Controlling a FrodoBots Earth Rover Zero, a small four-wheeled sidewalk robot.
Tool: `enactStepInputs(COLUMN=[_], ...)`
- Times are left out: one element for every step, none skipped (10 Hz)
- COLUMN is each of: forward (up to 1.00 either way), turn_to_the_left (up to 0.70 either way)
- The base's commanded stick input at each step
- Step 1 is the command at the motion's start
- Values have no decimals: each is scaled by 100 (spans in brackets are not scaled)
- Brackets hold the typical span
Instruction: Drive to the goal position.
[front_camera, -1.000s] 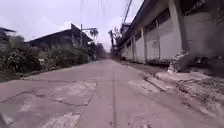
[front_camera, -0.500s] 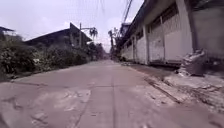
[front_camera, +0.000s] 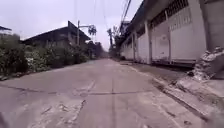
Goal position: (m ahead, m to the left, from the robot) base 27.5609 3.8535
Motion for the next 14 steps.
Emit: enactStepInputs(forward=[100,100,100,100,100,100,100,100,100,100,100,100,100,100], turn_to_the_left=[2,2,2,2,2,13,37,42,28,8,3,2,2,2])
